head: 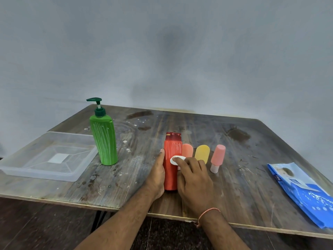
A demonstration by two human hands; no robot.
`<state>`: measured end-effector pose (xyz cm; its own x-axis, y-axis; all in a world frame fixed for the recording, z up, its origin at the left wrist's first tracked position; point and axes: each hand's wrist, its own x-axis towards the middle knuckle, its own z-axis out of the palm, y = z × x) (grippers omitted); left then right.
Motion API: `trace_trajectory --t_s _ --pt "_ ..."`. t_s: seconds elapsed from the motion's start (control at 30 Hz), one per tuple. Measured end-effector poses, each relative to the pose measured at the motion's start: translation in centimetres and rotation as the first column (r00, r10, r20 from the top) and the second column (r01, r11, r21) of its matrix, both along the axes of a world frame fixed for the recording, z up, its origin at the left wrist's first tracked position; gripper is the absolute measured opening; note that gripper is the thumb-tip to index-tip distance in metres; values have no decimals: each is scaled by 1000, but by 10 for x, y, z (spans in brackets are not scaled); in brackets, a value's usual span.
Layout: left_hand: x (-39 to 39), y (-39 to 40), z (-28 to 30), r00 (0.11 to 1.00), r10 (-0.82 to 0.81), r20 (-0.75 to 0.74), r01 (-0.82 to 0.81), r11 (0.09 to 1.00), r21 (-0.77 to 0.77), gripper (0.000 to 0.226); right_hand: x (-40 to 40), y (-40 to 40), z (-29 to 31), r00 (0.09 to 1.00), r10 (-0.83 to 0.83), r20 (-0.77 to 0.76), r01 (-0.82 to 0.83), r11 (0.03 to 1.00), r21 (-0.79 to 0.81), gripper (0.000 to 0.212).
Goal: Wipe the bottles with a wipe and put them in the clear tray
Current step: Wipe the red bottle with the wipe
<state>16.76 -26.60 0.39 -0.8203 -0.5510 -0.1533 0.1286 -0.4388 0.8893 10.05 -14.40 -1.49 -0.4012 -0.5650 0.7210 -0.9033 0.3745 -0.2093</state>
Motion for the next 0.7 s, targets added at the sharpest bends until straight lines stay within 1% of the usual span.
trace_trajectory --t_s 0.07,0.13,0.27,0.4,0.53,0.6,0.7 --pt "-1 1 0 1000 -3 5 3 1000 -4 66 -1 0 0 1000 -22 15 22 1000 -13 41" --pt "-1 1 0 1000 -5 10 5 1000 -10 65 -1 -1 0 999 -31 8 31 999 11 43" --pt "0 1 0 1000 4 0 -4 1000 -9 66 1 -3 0 999 0 -32 2 999 41 42" --pt "-1 2 0 1000 0 -5 0 1000 -12 65 -1 -3 0 997 -74 -19 74 997 20 40" --pt "-1 1 -1 1000 12 -7 -12 1000 -27 66 1 -5 -2 998 -34 -52 38 996 82 44" --pt "-1 1 -1 1000 12 -7 -12 1000 -29 68 1 -4 -1 998 -36 -50 40 996 74 42" --pt "-2 1 -3 1000 13 -5 -13 999 -30 68 1 -4 -1 996 -84 -31 86 995 45 41"
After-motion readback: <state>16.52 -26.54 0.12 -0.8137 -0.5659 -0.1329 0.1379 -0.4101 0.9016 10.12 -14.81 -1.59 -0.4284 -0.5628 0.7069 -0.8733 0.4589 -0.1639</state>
